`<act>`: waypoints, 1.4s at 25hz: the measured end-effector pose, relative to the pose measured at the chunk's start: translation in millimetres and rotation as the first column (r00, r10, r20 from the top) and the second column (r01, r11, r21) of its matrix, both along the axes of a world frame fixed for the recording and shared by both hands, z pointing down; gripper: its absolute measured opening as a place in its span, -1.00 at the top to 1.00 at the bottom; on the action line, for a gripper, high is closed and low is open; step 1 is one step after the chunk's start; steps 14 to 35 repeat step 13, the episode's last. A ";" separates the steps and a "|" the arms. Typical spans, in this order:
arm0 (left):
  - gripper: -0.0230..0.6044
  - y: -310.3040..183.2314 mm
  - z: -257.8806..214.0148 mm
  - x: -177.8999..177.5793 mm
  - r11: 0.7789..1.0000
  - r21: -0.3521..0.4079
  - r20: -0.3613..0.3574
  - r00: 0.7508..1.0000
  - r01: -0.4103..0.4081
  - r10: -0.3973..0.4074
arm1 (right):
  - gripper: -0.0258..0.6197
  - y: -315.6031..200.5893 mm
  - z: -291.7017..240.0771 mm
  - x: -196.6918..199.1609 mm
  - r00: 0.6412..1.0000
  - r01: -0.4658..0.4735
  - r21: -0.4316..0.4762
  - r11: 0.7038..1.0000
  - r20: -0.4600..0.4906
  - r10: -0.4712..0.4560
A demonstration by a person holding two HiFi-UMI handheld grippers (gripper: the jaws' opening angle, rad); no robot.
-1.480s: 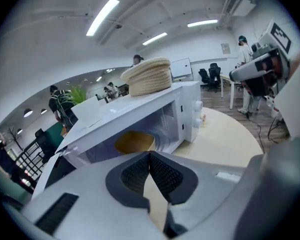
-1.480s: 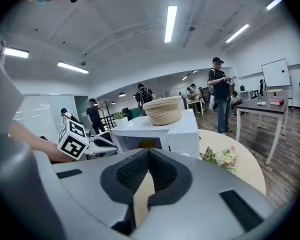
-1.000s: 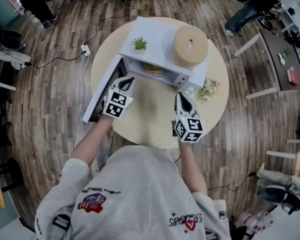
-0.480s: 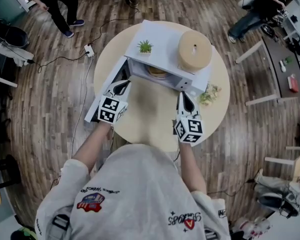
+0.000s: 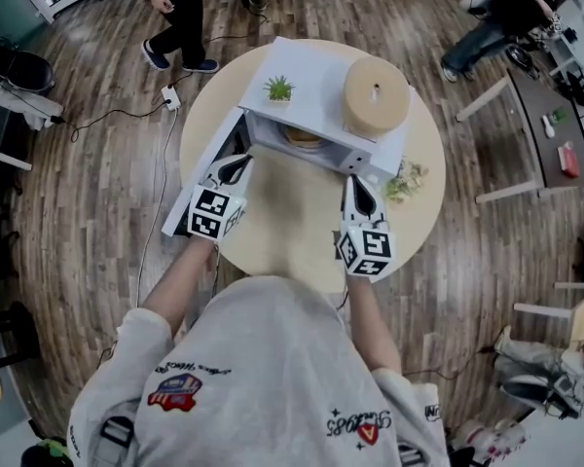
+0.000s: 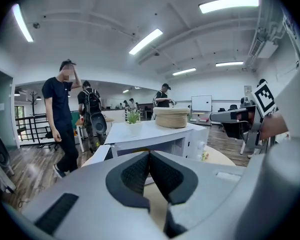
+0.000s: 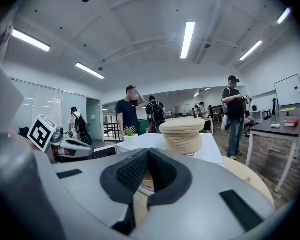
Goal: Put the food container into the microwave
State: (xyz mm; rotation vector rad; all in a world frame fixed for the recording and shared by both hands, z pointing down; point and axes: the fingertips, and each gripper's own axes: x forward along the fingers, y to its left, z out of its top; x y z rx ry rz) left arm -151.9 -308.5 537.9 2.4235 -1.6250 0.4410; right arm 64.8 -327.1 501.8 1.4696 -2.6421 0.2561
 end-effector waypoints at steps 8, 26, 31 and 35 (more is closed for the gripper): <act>0.91 2.2 4.7 4.8 1.000 -0.007 -0.012 1.000 -0.006 0.006 | 0.92 6.7 0.2 3.8 1.000 -0.001 0.007 1.000 -0.010 0.001; 0.91 0.1 9.1 8.7 1.000 -0.006 -0.012 1.000 -0.018 0.018 | 0.92 6.4 6.4 5.8 1.000 -0.004 0.003 1.000 -0.017 0.004; 0.91 0.1 9.1 8.7 1.000 -0.006 -0.012 1.000 -0.018 0.018 | 0.92 6.4 6.4 5.8 1.000 -0.004 0.003 1.000 -0.017 0.004; 0.91 0.1 9.1 8.7 1.000 -0.006 -0.012 1.000 -0.018 0.018 | 0.92 6.4 6.4 5.8 1.000 -0.004 0.003 1.000 -0.017 0.004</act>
